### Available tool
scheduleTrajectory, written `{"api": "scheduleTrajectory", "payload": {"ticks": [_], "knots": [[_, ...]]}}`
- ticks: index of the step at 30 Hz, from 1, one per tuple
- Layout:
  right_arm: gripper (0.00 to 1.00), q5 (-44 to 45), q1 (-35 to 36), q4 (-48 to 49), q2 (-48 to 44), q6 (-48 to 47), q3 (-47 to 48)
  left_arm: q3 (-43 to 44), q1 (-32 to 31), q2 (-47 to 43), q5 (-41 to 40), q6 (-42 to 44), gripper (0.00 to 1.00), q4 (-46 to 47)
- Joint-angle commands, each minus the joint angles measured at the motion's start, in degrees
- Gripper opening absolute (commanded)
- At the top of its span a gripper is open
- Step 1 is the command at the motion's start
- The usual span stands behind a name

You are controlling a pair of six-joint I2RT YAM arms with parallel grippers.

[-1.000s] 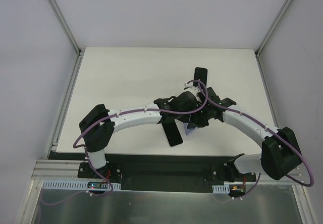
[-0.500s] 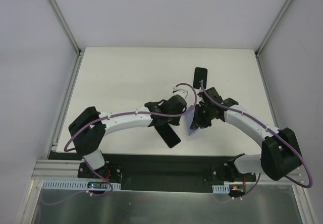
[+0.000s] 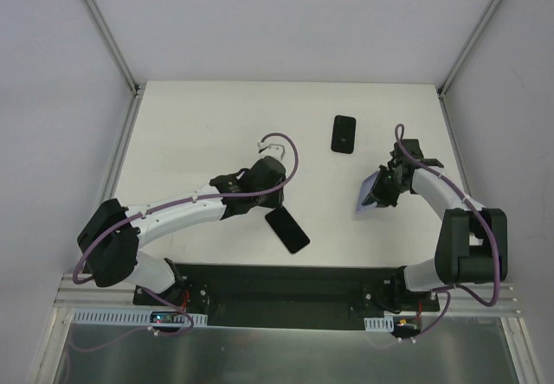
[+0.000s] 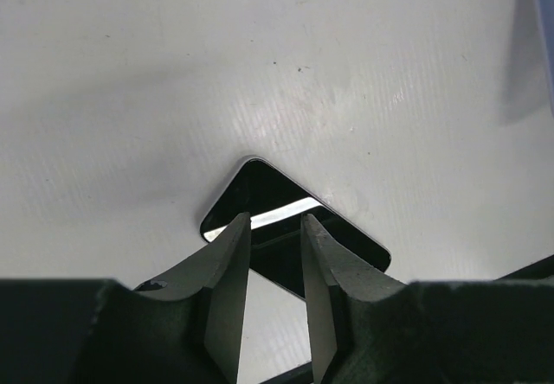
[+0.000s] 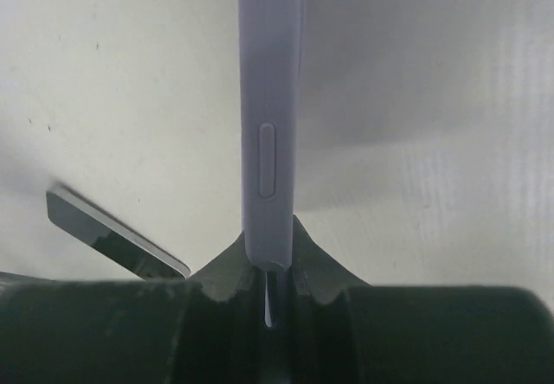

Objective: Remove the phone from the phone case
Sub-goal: Place the phone case at the center of the board.

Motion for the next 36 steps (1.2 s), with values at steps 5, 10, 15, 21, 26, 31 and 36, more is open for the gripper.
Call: {"api": "scheduleTrajectory", "payload": {"ticks": [5, 10, 15, 21, 26, 31, 36], "knots": [[0.14, -2.7, -12.1, -0.3, 7.8, -3.2, 8.5, -4.3, 4.2, -7.2, 0.1, -2.9, 0.29, 0.1], [0.47, 5.6, -18.0, -3.3, 8.4, -4.4, 8.1, -7.4, 7.0, -10.8, 0.9, -4.4, 0.29, -0.2], [0.75, 14.4, -18.7, -7.8, 9.0, -3.6, 10.7, -8.1, 9.3, -12.4, 1.6, -4.3, 0.29, -0.7], [0.76, 21.2, -14.7, -10.8, 0.7, -2.5, 14.1, -7.9, 9.9, -13.7, 1.6, -3.7, 0.31, -1.2], [0.96, 26.4, -4.6, -14.3, 4.2, -2.8, 23.6, -7.0, 10.3, -12.6, 3.1, -3.6, 0.32, -1.4], [0.96, 26.9, 0.9, -16.5, 13.9, -1.5, 34.0, -6.5, 10.4, -11.7, 5.0, -4.1, 0.38, -2.1], [0.96, 22.8, 4.5, -17.9, 27.0, -1.3, 47.7, -6.2, 10.8, -11.8, 6.2, -3.8, 0.52, -4.1]]}}
